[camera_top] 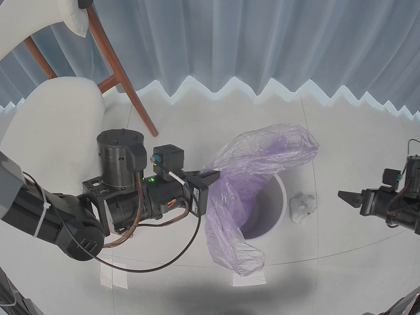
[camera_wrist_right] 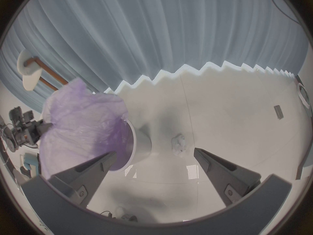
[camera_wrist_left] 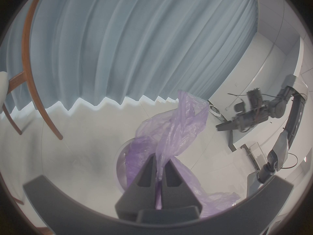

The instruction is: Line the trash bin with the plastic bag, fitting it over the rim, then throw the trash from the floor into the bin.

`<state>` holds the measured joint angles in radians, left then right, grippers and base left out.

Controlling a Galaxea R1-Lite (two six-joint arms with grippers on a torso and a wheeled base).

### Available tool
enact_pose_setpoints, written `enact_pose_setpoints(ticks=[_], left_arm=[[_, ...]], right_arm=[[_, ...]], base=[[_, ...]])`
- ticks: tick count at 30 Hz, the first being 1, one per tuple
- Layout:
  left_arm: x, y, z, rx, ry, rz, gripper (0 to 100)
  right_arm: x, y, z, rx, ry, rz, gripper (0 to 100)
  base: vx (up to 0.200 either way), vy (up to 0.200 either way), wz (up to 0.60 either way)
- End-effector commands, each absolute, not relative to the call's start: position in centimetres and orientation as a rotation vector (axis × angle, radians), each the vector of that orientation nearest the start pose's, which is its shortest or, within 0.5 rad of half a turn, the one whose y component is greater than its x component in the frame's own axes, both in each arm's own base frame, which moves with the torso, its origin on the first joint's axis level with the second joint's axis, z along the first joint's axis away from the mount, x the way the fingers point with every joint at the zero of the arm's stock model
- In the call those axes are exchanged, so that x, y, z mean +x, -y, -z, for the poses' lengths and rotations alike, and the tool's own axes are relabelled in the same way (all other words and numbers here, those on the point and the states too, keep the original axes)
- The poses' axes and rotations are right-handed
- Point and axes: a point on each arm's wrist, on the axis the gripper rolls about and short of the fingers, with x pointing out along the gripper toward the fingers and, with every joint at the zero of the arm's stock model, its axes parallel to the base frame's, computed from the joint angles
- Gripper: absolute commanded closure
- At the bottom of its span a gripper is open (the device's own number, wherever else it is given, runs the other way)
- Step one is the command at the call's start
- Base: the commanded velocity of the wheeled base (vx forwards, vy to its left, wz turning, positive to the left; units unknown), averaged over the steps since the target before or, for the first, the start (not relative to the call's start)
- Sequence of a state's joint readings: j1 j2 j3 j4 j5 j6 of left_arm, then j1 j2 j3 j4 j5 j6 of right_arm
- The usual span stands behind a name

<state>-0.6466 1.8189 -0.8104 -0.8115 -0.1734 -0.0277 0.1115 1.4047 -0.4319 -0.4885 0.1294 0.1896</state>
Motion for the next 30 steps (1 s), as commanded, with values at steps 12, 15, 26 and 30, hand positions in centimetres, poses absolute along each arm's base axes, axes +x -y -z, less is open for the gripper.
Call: enact_pose_setpoints(ticks=[12,15,26,30], left_arm=[[23.9,19.9,-15.8,0.089,-0.209,0.828,100],[23.7,20.1,-15.8,0.090,-0.208,0.836,100],[23.7,20.0,-16.0,0.087,-0.198,0.833,100],[23.9,19.9,-16.1,0.084,-0.195,0.825,100]], right_arm=[[39.4,-11.2,-3.4,0.097,-0.157,-0.569,100],[41.1,-13.0,-4.3,0.089,0.022,-0.658,100],[43.5,-14.0,-4.5,-0.061,0.260,-0.780,100],[42.2,-13.8,-4.8,-0.083,0.235,-0.879,100]], base=[[0.000,0.000,0.00],[0.000,0.000,0.00],[0.000,0.000,0.00],[0.000,0.000,0.00]])
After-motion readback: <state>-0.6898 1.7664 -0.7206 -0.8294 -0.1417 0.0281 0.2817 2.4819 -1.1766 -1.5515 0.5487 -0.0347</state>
